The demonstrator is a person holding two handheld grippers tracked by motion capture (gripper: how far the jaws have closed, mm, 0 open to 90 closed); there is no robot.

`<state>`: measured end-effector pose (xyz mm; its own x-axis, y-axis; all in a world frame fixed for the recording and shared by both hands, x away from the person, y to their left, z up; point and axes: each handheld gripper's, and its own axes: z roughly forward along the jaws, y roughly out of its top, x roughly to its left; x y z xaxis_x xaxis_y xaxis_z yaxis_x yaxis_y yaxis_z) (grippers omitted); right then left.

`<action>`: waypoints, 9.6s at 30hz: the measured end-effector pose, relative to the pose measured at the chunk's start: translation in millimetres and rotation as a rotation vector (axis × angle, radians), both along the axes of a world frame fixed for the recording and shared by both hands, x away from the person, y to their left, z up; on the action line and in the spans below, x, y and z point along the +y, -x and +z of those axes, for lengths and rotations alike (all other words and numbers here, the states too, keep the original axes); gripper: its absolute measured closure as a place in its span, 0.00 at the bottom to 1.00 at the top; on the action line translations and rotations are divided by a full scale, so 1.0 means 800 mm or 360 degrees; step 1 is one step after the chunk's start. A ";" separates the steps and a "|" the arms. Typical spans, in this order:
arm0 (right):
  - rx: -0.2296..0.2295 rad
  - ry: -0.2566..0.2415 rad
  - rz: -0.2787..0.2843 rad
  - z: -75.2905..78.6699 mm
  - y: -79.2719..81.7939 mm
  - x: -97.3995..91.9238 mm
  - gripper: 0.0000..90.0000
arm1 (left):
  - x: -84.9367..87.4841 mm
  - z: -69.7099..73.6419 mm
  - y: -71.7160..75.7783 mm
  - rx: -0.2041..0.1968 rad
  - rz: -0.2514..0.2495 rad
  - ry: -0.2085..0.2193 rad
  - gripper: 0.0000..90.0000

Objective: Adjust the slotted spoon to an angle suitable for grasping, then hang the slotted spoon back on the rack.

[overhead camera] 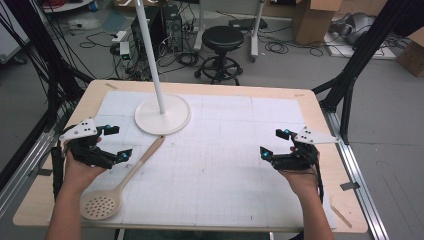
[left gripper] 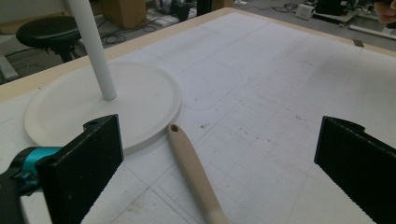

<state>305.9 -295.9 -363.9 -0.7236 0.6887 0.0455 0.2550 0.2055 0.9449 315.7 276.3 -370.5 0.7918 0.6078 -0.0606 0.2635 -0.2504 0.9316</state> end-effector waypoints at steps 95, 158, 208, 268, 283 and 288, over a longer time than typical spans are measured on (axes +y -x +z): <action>0.0045 0.0018 0.0050 -0.005 -0.008 0.021 0.13 | -0.078 -0.054 -0.046 0.0642 0.0025 -0.0866 0.30; 0.0048 0.0041 0.0037 -0.010 -0.010 0.016 0.13 | -0.108 -0.030 -0.028 0.0692 -0.0034 -0.0849 0.83; 0.0021 0.0048 0.0054 -0.009 -0.007 0.017 0.13 | -0.042 0.125 -0.015 0.0274 -0.0046 -0.0444 0.83; 0.0031 0.0028 0.0076 -0.012 -0.009 0.018 0.13 | -0.015 0.260 -0.117 0.0213 0.0091 -0.0229 0.83; 0.0035 0.0025 0.0053 -0.014 -0.007 0.010 0.13 | -0.024 0.270 -0.149 0.0272 0.0215 -0.0296 0.83; 0.0040 0.0026 0.0052 -0.015 -0.008 0.010 0.13 | -0.021 0.272 -0.155 0.0278 0.0225 -0.0281 0.83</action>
<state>312.0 -287.9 -376.1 -0.7446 0.6654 0.0526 0.2712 0.2297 0.9347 439.7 259.9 -153.3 0.6854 0.7245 -0.0724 0.4602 -0.3541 0.8141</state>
